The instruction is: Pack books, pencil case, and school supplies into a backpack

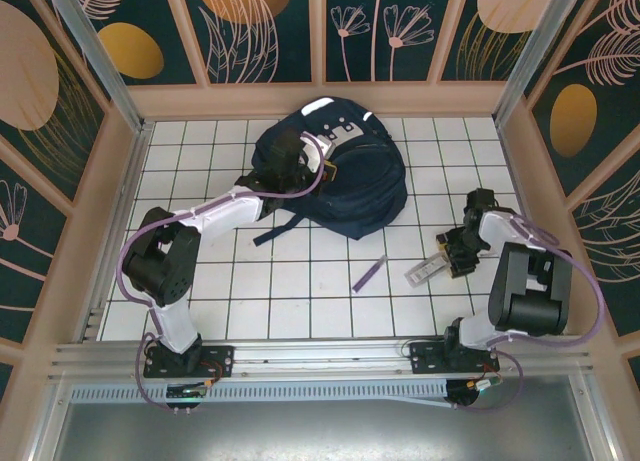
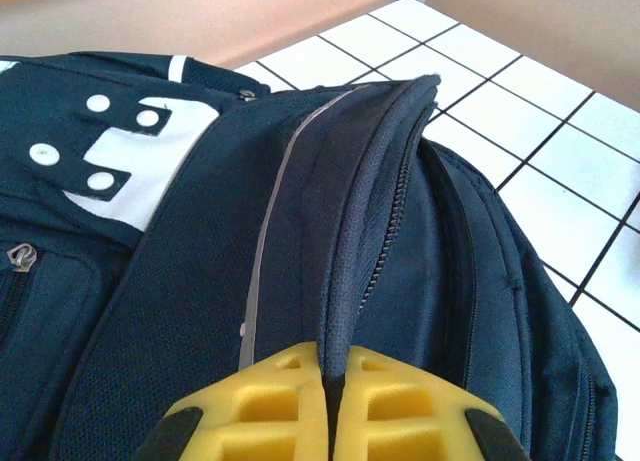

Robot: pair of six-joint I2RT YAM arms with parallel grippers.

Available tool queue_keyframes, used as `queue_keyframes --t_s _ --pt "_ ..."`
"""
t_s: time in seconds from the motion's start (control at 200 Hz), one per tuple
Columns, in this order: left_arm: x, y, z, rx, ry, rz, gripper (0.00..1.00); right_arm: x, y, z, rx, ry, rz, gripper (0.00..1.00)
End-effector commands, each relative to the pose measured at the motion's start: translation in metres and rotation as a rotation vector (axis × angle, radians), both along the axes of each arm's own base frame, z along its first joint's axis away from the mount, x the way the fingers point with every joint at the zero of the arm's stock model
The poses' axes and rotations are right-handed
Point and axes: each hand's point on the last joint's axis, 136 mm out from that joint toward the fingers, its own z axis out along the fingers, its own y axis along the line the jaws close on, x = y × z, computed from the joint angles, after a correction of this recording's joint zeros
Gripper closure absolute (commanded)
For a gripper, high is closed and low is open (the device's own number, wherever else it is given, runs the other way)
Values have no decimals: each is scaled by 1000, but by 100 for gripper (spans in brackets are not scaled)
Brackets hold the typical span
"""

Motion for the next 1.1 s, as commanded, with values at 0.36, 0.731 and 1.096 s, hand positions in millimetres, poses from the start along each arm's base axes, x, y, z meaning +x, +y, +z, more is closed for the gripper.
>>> queue_keyframes --t_s 0.36,0.731,1.096 --pt "-5 -3 25 -48 -50 -35 100 -23 43 -7 -15 103 163 24" --pt "-5 -5 43 -117 -44 -31 100 4 48 18 3 -11 165 48" --pt "-1 -3 58 -198 -29 -32 100 104 98 132 190 -414 145 54"
